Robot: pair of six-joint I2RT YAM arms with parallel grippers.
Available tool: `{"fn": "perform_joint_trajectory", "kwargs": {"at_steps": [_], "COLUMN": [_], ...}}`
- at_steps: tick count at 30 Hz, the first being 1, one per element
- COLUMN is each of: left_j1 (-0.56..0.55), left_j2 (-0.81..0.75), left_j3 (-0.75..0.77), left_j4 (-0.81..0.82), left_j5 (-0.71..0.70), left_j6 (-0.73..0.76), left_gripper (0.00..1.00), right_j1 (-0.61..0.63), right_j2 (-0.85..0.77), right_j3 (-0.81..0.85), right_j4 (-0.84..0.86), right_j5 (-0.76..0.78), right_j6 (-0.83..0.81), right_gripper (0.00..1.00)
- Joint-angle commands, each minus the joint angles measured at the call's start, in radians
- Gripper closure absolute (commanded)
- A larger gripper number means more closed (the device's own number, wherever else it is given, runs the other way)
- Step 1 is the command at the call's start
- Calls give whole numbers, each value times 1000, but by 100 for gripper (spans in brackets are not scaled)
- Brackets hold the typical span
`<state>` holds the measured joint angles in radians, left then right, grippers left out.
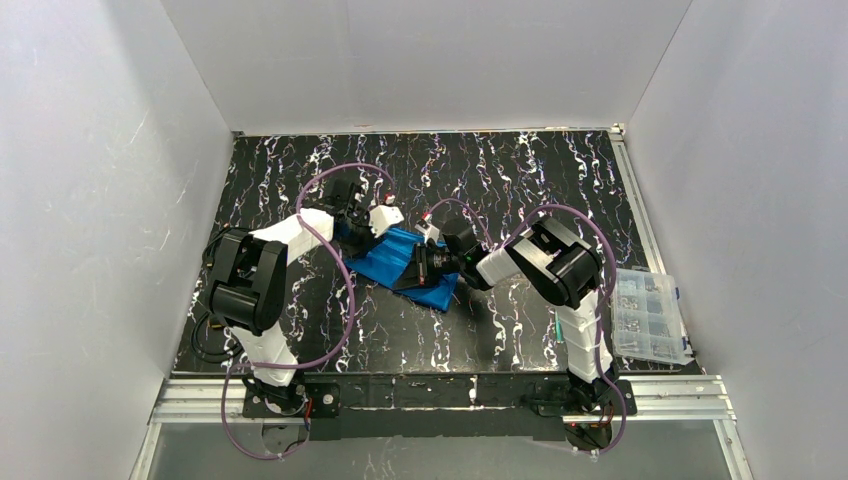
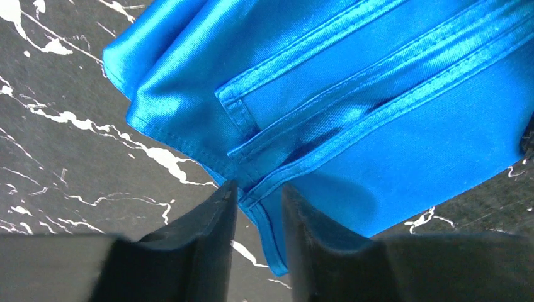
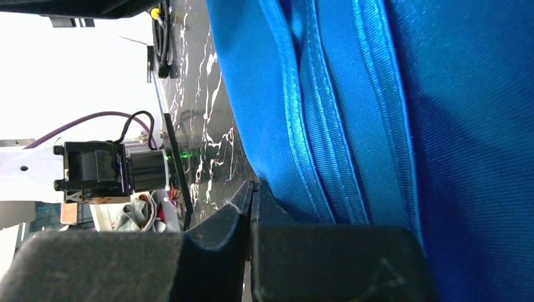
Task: Fold the napkin into a case and place the utensils inside
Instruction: Smooth out the 2/3-rectangle-folded napkin at the center of the board, then rotate the 2/3-rectangle-folded napkin at the center of the board.
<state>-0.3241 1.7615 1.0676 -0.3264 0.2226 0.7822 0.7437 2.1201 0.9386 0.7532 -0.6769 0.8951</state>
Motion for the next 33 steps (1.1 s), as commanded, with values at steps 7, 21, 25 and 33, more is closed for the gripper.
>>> {"fn": "perform_joint_trajectory", "kwargs": {"at_steps": [7,21,25,33], "left_j1": [-2,-63,-51,29], "left_j2": [-139,-28,38,117], "left_j3": [144,37,79,152], "left_j4": [-283,-312,-328,-373], "left_j5": [105,250,218,228], "left_j6": [-94,-160,-163,-176], "left_gripper": [23,62,74,83], "right_j1": [-13,-14,-14,-16], "right_j2": [39,46,42,37], "right_j3": [-21,-24,-26,-45], "right_j4": [-7,34,25,24], "right_j5": [20,0,-4,-17], "right_j6": [-54,-9,-13,-13], "right_gripper": [94,95,95,97]}}
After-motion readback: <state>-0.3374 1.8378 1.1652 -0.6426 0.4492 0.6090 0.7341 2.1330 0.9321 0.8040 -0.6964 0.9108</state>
